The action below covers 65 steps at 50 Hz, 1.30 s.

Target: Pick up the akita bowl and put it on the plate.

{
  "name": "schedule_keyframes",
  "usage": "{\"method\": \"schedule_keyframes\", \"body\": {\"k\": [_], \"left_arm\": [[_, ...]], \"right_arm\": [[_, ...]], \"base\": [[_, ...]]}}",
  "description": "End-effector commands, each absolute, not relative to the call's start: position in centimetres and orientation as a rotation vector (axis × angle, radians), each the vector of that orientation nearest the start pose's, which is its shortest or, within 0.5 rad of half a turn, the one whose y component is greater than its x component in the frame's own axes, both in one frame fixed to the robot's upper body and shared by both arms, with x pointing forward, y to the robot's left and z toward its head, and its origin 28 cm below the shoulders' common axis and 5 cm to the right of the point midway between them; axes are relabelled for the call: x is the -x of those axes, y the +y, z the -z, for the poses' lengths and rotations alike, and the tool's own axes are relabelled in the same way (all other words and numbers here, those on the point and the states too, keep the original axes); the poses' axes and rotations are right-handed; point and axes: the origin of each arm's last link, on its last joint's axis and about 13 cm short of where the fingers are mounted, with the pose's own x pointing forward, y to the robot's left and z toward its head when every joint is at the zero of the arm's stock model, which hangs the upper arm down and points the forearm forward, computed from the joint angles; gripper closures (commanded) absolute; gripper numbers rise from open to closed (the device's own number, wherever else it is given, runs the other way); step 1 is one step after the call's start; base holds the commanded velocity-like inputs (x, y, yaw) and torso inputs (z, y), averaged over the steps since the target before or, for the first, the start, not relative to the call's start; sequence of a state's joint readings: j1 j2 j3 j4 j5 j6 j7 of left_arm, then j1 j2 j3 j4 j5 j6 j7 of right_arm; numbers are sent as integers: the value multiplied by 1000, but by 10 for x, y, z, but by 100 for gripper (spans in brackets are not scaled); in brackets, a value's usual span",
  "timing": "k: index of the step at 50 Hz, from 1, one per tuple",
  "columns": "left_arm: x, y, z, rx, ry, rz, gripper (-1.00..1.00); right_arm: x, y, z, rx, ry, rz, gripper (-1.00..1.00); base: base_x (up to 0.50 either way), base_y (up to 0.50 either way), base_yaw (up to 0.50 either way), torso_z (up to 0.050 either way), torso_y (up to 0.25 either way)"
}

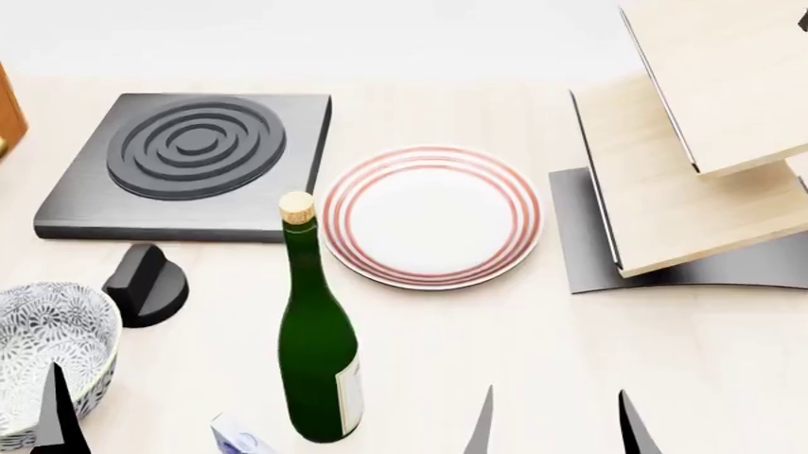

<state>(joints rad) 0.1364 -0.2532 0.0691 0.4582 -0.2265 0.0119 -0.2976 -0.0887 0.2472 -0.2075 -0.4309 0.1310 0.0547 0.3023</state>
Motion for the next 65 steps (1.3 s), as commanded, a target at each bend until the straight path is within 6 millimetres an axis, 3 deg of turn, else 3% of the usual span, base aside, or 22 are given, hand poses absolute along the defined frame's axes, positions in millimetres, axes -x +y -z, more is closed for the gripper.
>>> {"method": "schedule_keyframes", "body": {"k": [1, 65], "left_arm": [[-179, 229, -86, 47, -300, -121, -100], [-179, 229, -85, 47, -299, -119, -100]], "right_arm": [[-185, -96, -77, 27, -245, 17, -100], [-185, -94, -76, 28, -237, 12, -100]], "base": [[199, 0, 0, 0, 0], [200, 0, 0, 0, 0]]}}
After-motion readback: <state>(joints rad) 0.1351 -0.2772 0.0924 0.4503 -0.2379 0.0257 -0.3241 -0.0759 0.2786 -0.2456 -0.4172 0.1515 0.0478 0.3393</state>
